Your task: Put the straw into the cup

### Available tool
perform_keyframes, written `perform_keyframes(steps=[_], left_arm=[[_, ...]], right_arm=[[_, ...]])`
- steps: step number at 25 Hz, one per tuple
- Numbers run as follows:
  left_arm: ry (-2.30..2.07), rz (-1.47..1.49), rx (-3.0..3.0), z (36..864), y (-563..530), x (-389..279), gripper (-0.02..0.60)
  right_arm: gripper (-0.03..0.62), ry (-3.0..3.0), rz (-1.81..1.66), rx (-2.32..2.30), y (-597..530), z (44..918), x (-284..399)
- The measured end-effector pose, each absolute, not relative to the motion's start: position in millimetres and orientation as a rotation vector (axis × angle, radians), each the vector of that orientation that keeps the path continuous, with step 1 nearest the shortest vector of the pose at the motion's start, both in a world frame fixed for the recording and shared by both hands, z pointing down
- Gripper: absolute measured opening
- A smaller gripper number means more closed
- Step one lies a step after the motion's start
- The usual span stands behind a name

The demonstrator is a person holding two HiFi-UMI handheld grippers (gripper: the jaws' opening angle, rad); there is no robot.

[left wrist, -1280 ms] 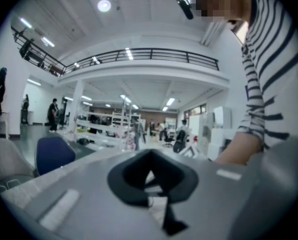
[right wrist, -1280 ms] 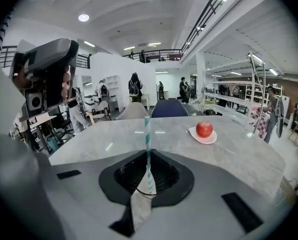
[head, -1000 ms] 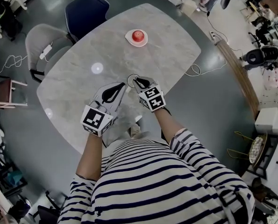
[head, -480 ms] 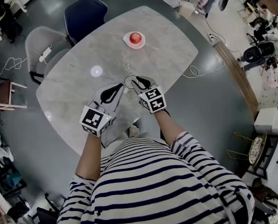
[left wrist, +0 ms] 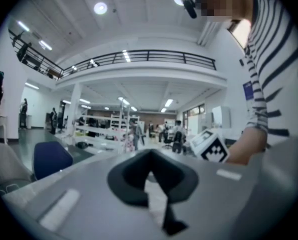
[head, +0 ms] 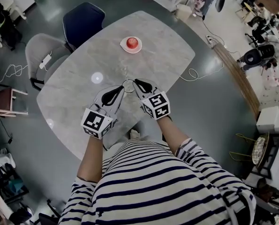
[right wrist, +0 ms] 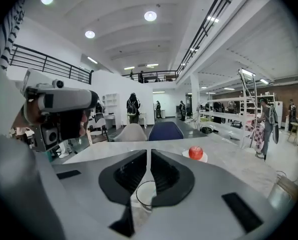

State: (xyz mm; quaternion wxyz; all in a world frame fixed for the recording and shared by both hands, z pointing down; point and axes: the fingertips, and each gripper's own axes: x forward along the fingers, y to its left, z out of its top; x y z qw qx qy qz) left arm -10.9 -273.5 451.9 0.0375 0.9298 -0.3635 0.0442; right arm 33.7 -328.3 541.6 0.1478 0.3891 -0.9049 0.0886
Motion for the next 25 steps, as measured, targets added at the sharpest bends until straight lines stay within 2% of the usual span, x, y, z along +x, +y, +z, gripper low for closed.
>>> perform_keyframes(steps=[25], left_arm=[[-1.104,0.075,2.918,419.4,-249.1,3.1,0.006]], right_arm=[[0.006,-2.829,-0.059,1.218,-268.4,408.0,81.5]])
